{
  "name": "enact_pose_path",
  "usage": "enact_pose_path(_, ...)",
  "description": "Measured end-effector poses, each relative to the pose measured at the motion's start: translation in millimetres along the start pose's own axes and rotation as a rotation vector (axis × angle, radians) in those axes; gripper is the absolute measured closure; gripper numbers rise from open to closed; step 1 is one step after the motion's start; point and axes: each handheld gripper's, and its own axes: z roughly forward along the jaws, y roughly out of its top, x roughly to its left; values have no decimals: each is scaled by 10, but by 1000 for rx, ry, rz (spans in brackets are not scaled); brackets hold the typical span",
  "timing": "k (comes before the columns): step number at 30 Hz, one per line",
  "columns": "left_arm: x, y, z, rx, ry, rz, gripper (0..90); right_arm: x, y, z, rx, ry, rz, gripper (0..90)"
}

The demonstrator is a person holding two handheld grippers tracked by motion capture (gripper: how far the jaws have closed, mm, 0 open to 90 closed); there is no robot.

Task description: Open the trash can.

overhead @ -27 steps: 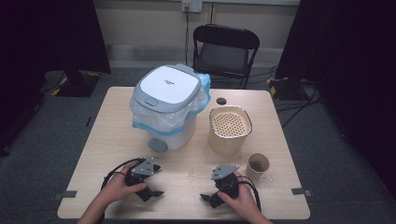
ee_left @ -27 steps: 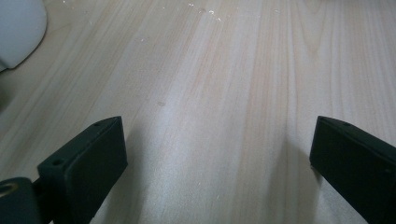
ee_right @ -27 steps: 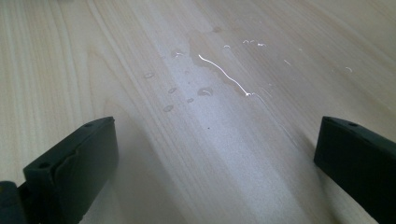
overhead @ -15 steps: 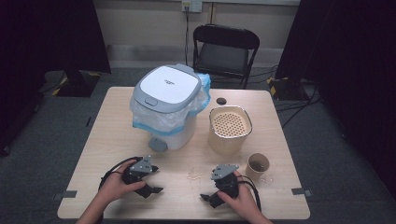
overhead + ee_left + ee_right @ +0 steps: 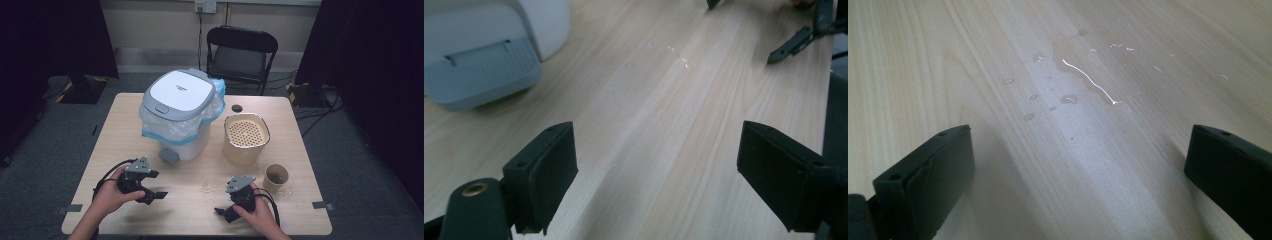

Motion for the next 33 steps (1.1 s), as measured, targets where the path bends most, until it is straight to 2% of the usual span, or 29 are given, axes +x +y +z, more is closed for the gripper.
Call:
enact_pose_path(7,17,135,-217,2,40,-45,158,-1,0,0,0,0,0,0)
enact_pose_path(13,29,282,-371,-3,38,-70,174,-1,0,0,0,0,0,0)
enact_pose_path(16,32,371,-424,13,43,-64,200,0,0,0,0,0,0,0)
enact_pose_path(22,46,508,-485,10,48,-65,220,-1,0,0,0,0,0,0)
enact_pose_path(25,63,607,-528,29,47,-71,236,-1,0,0,-1,-1,-1,0)
enact_pose_path(33,78,795,-631,27,63,-69,258,0,0,1,-3,-2,1,0)
